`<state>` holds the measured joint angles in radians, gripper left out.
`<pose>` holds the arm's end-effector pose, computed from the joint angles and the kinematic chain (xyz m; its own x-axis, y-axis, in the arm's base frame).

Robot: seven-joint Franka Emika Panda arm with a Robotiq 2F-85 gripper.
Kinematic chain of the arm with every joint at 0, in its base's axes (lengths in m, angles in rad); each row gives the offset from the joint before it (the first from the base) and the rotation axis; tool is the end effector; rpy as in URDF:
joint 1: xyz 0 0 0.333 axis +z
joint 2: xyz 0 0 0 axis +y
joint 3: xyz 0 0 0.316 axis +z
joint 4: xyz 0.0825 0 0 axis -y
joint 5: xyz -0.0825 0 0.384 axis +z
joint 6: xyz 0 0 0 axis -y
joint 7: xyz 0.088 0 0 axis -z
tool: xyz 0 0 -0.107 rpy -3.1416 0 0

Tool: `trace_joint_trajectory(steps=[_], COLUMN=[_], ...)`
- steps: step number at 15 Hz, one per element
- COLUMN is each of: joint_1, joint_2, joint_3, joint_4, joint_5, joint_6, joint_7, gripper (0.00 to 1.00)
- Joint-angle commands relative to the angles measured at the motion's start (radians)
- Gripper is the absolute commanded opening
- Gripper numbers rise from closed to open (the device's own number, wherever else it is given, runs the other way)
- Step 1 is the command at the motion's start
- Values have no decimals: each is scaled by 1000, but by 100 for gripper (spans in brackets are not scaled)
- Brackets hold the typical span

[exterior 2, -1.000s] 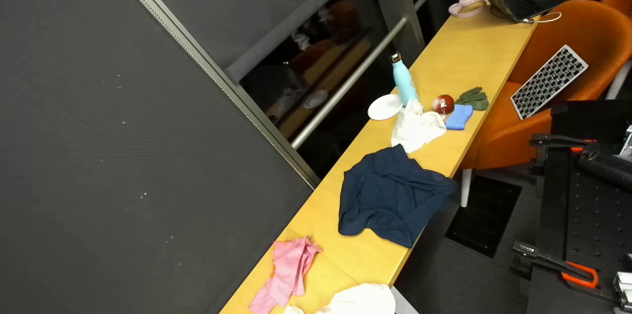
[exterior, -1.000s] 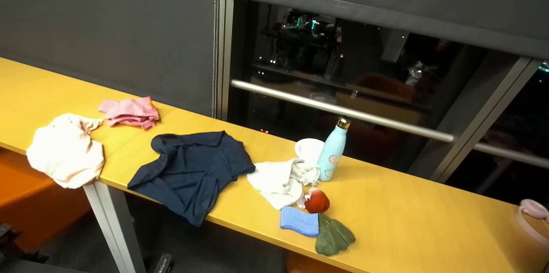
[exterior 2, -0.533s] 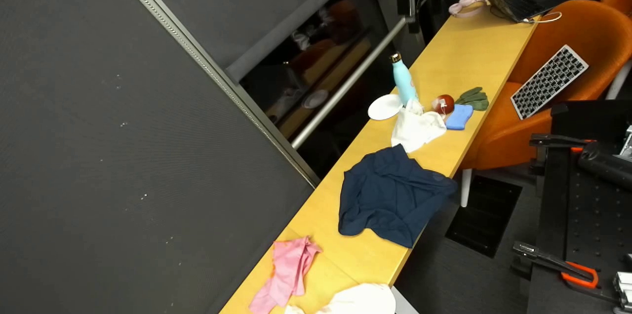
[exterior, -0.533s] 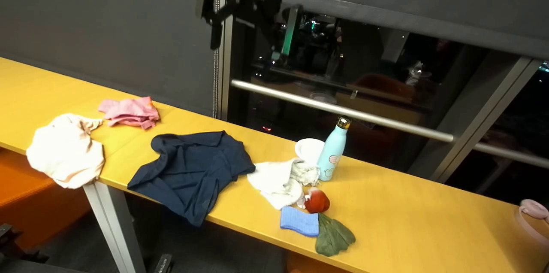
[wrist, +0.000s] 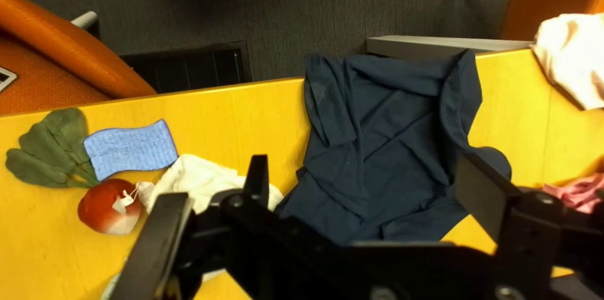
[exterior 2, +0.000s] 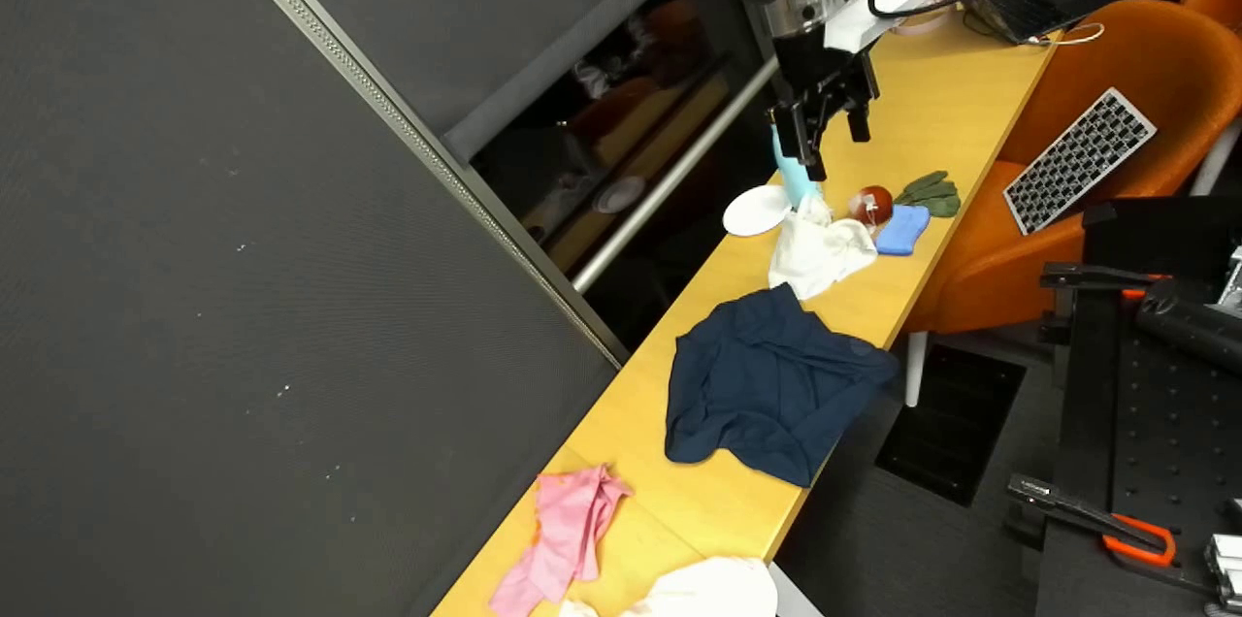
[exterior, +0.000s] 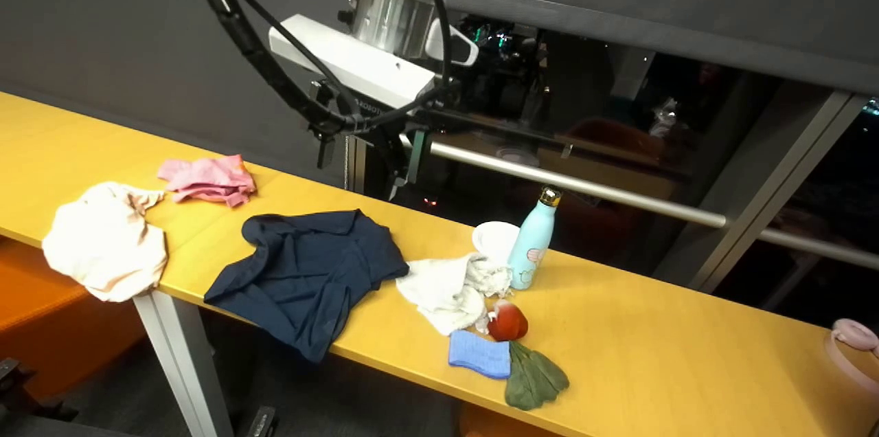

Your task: Fold the cloth

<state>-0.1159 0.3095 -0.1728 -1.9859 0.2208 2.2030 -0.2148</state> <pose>0.5738 -0.1591 0.3043 0.9775 -0.2004 -0.0656 -0.2075 -0.9695 -0.1303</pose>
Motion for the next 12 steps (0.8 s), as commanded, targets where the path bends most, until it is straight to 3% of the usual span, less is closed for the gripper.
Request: trace_joint_trajectory(steps=[1,4,12], joint_1=[-25,-23,-9], joint_2=[90,196,426], joint_3=[52,85,280], joint_4=[37,64,98], joint_5=[14,14,16], joint_6=[38,128,458], joint_7=[32,51,4], gripper=[100,100,100])
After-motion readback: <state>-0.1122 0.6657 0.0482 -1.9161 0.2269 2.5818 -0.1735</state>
